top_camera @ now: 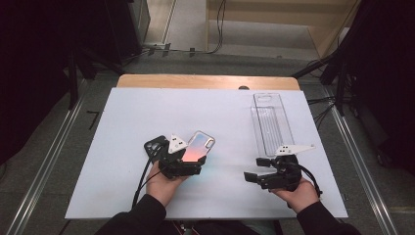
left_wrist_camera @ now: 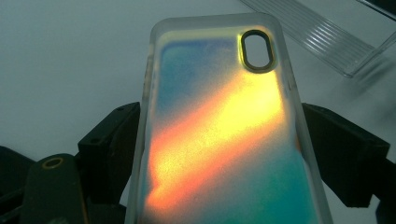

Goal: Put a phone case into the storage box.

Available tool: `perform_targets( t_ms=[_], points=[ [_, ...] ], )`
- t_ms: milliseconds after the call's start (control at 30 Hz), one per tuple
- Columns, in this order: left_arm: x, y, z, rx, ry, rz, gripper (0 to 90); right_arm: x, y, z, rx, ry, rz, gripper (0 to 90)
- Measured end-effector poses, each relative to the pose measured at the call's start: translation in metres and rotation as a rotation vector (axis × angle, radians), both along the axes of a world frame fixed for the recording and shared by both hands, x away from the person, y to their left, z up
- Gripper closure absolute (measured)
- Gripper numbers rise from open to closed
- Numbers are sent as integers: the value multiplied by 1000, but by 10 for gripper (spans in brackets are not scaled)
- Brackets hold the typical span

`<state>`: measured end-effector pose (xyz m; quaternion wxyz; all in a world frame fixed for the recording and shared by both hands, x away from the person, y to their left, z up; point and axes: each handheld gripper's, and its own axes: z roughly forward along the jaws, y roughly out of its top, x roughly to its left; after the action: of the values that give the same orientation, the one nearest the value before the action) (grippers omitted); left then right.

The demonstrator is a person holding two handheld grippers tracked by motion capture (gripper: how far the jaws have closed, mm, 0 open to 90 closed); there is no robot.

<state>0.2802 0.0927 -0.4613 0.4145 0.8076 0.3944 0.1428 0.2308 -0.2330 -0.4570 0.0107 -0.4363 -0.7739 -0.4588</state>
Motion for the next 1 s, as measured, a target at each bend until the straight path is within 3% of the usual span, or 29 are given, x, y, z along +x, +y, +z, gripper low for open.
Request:
perform_targets(
  t_ms=[67, 100, 233, 767, 1000],
  points=[
    [0, -2, -1, 2, -22, 5, 167, 1, 1, 1, 2, -2, -9, 143],
    [0, -4, -3, -1, -54, 8, 167, 1, 1, 2, 3, 1, -12, 143],
    [0, -5, -7, -29, -90, 12, 167, 3, 3, 4, 13, 0, -23, 143],
    [-11, -19, -13, -111, -154, 71, 168, 18, 28, 19, 69, 1, -79, 144],
    [-14, -24, -21, -165, -135, 85, 168, 25, 33, 21, 78, 19, -97, 144]
  ],
)
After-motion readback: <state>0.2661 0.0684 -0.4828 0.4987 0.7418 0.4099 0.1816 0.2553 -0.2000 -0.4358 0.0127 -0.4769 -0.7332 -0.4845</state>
